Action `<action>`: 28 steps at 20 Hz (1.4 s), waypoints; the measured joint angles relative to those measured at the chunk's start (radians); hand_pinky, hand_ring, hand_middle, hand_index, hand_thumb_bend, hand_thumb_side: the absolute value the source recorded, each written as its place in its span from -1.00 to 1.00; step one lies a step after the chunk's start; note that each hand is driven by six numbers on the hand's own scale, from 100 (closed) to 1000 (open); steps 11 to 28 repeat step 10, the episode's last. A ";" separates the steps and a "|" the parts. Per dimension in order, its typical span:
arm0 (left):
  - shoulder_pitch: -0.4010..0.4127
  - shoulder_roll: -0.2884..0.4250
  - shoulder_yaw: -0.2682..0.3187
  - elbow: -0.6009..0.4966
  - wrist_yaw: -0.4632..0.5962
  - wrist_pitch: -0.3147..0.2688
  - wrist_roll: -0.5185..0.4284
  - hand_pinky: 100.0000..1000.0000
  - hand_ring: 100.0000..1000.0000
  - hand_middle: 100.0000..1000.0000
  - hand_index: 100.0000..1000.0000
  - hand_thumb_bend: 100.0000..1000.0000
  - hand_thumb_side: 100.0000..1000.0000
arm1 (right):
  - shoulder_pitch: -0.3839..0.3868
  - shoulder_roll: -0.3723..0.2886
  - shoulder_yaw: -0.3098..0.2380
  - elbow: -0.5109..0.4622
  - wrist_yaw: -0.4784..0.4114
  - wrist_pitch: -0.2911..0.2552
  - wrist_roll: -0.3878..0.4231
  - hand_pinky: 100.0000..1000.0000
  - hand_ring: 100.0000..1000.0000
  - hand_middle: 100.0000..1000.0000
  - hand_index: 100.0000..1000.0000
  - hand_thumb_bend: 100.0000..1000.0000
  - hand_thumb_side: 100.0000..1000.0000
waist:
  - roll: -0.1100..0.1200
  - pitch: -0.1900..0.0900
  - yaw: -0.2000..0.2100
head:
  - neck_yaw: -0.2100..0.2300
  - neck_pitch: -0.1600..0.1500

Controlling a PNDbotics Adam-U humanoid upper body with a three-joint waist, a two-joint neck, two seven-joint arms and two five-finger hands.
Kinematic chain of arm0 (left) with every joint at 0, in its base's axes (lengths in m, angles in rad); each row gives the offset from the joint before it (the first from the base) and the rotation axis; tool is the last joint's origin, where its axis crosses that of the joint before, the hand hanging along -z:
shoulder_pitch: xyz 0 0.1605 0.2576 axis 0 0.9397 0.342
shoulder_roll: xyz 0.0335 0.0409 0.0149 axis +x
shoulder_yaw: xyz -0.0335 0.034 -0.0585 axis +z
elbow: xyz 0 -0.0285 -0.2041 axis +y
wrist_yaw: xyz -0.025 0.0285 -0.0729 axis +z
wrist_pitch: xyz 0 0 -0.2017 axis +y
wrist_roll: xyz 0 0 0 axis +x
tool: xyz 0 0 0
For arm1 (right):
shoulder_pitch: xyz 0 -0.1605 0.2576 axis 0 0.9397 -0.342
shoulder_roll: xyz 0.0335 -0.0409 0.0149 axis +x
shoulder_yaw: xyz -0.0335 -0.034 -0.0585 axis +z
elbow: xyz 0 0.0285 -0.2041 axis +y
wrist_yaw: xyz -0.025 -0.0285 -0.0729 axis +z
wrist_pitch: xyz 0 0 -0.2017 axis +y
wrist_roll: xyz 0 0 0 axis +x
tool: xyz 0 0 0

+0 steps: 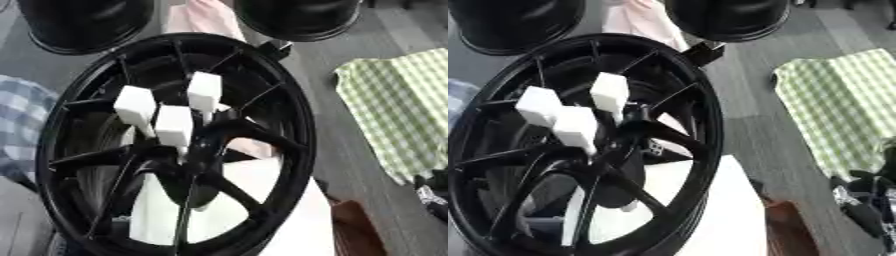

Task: Pull the pin out of the wheel hub.

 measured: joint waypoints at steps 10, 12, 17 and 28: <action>0.007 -0.205 -0.008 -0.208 0.335 0.078 0.189 0.20 0.14 -0.04 0.39 -0.18 -0.02 | -0.006 0.000 0.001 0.007 -0.007 0.001 0.003 -0.06 0.22 -0.04 0.37 -0.42 -0.42 | -0.005 -0.009 -0.010 | 0.004 0.008; 0.007 -0.205 -0.008 -0.208 0.335 0.078 0.189 0.20 0.14 -0.04 0.39 -0.18 -0.02 | -0.006 0.000 0.001 0.007 -0.007 0.001 0.003 -0.06 0.22 -0.04 0.37 -0.42 -0.42 | -0.005 -0.009 -0.010 | 0.004 0.008; 0.007 -0.205 -0.008 -0.208 0.335 0.078 0.189 0.20 0.14 -0.04 0.39 -0.18 -0.02 | -0.006 0.000 0.001 0.007 -0.007 0.001 0.003 -0.06 0.22 -0.04 0.37 -0.42 -0.42 | -0.005 -0.009 -0.010 | 0.004 0.008; 0.007 -0.205 -0.008 -0.208 0.335 0.078 0.189 0.20 0.14 -0.04 0.39 -0.18 -0.02 | -0.006 0.000 0.001 0.007 -0.007 0.001 0.003 -0.06 0.22 -0.04 0.37 -0.42 -0.42 | -0.005 -0.009 -0.010 | 0.004 0.008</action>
